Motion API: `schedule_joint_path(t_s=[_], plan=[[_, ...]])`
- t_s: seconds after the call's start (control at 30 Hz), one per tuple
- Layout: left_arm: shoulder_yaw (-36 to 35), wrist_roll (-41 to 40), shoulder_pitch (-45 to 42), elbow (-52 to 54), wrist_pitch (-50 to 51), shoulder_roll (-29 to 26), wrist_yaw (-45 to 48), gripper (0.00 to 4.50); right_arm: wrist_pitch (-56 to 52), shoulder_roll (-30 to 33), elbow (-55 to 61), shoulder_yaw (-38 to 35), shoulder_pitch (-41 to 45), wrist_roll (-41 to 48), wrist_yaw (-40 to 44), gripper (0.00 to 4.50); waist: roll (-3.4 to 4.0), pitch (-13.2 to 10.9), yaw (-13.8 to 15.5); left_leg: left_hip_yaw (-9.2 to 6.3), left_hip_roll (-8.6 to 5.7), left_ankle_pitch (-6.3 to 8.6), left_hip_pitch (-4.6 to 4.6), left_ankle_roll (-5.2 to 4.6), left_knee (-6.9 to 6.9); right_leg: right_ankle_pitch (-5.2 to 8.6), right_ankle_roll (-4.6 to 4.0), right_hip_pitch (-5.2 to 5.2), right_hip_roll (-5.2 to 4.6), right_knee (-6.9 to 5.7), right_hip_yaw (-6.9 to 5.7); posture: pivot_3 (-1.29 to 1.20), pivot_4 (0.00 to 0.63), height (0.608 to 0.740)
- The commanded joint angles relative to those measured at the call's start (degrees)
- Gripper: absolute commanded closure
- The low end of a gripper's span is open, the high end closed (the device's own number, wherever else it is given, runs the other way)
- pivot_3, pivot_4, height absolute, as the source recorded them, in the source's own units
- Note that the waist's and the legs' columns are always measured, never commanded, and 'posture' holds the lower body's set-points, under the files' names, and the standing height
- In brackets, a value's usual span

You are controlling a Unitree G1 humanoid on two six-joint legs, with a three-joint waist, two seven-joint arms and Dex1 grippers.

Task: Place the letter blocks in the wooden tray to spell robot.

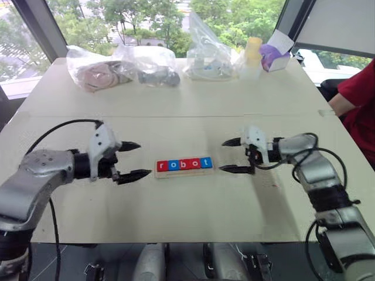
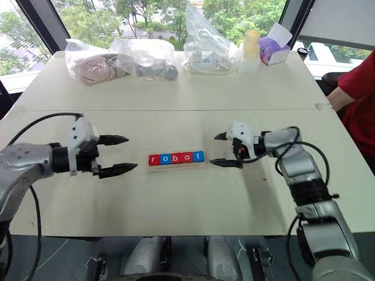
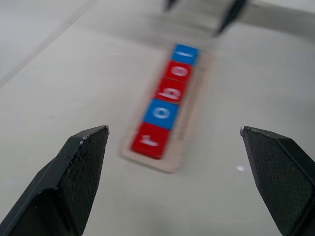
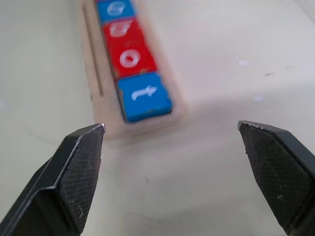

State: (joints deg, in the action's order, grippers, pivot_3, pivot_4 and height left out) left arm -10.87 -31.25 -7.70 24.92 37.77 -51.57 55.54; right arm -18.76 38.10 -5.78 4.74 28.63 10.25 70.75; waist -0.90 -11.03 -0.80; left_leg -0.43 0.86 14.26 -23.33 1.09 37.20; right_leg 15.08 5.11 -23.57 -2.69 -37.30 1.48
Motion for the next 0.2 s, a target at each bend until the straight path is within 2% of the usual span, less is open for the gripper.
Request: schedule_joint_path(t_s=[0.03,0.2], plan=[[-7.78,-2.59,6.40,4.32,2.18,0.09,-1.80,0.00,-11.29,1.93,14.30,-6.99,-6.75,6.31,-5.40,0.02,-0.01,0.00,0.01,0.01,0.00,0.00,0.00,0.00,-0.02,0.00,0.00,-0.01,-0.01,0.02,0.01,0.00,0.150,0.740],[-15.96,-4.63,15.35,5.69,4.52,3.41,-6.15,0.00,-24.91,-0.19,32.08,-17.01,-20.80,12.71,-17.14,0.02,0.00,0.02,0.12,-0.03,0.05,0.00,0.08,0.01,-0.05,0.10,-0.19,0.08,-0.05,0.05,0.00,0.00,0.150,0.740]])
